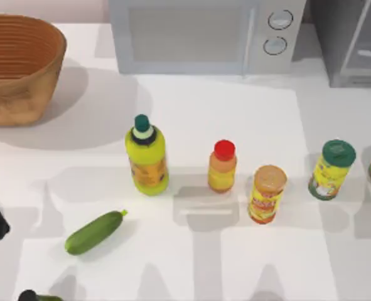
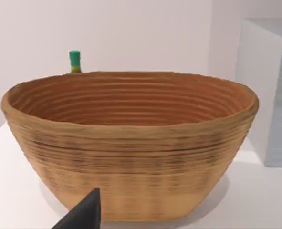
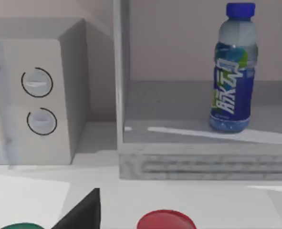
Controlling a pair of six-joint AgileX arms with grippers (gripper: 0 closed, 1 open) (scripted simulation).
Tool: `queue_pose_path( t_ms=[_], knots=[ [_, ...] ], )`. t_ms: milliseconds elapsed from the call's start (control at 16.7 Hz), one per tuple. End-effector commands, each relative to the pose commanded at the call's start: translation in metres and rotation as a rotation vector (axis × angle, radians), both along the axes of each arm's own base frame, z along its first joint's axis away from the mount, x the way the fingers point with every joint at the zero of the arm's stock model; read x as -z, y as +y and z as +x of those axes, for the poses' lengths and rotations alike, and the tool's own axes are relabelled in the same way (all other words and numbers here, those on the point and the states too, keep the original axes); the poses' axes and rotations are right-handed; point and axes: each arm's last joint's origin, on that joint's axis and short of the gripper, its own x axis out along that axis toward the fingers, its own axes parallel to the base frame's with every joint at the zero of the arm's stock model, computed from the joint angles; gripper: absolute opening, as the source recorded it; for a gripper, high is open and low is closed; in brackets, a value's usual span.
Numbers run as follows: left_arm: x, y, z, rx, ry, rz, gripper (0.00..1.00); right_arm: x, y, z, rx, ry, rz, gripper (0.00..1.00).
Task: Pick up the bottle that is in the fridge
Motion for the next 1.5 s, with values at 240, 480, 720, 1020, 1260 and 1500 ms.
queue_pose_path(
  t_ms=[240,480,720,1020,1260,1500],
  knots=[
    [0.000,0.000,0.000,0.000,0.000,0.000,1.00,-0.002,-0.001,0.002,0.000,-0.005,-0.001,1.00],
    [0.000,0.000,0.000,0.000,0.000,0.000,1.00,-0.013,-0.007,0.013,0.006,-0.031,-0.007,1.00],
    [0.000,0.000,0.000,0.000,0.000,0.000,1.00,-0.019,-0.021,0.038,0.011,-0.030,-0.013,1.00],
    [0.000,0.000,0.000,0.000,0.000,0.000,1.00,0.001,-0.049,0.073,0.009,0.025,0.002,1.00],
    [0.000,0.000,0.000,0.000,0.000,0.000,1.00,0.022,-0.073,0.089,0.005,0.033,0.012,1.00],
    [0.000,0.000,0.000,0.000,0.000,0.000,1.00,0.041,-0.092,0.097,0.002,0.017,0.008,1.00]
  ],
)
